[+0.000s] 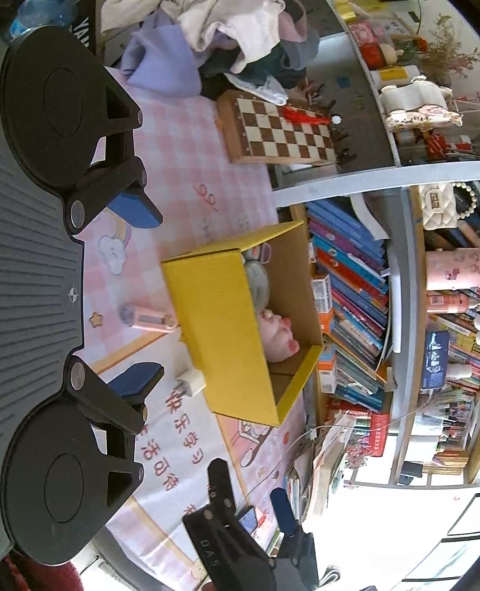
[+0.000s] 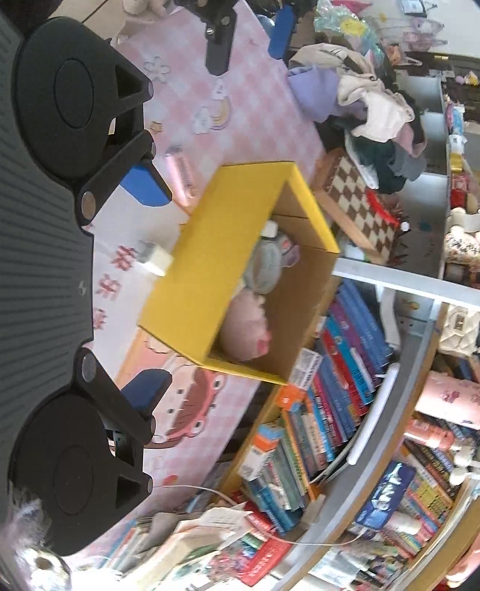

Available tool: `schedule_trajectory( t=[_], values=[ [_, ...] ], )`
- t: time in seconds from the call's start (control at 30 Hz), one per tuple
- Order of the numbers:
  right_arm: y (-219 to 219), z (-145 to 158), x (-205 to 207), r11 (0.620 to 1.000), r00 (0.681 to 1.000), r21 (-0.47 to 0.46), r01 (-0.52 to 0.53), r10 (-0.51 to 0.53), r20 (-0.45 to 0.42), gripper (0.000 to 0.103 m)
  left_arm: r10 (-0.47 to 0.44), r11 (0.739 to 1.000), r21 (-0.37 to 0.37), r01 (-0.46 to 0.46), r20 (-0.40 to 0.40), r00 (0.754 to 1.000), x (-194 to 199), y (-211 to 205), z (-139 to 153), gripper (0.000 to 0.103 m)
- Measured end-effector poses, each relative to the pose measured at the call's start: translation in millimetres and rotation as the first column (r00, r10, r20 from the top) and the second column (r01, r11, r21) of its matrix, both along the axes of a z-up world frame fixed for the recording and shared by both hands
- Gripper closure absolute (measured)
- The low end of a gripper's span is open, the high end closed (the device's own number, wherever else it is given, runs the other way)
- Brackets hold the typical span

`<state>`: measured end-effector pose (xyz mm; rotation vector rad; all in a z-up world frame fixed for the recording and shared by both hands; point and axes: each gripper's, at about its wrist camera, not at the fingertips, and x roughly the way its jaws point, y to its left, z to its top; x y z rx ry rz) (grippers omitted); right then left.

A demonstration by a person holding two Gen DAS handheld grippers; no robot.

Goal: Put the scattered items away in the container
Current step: 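Withdraw both tools from the box back over the table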

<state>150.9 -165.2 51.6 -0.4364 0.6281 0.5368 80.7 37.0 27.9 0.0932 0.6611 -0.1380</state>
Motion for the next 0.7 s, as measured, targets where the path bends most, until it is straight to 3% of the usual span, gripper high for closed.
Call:
schedule_trajectory(
  t=[0.7],
  values=[
    [9.1, -52.4, -31.7, 0.99, 0.988, 0.005, 0.141, -0.141, -0.064, 0.007, 0.022, 0.998, 0.065, -0.019, -0.047, 0.999, -12.6, -8.8, -40.3, 0.021]
  ],
)
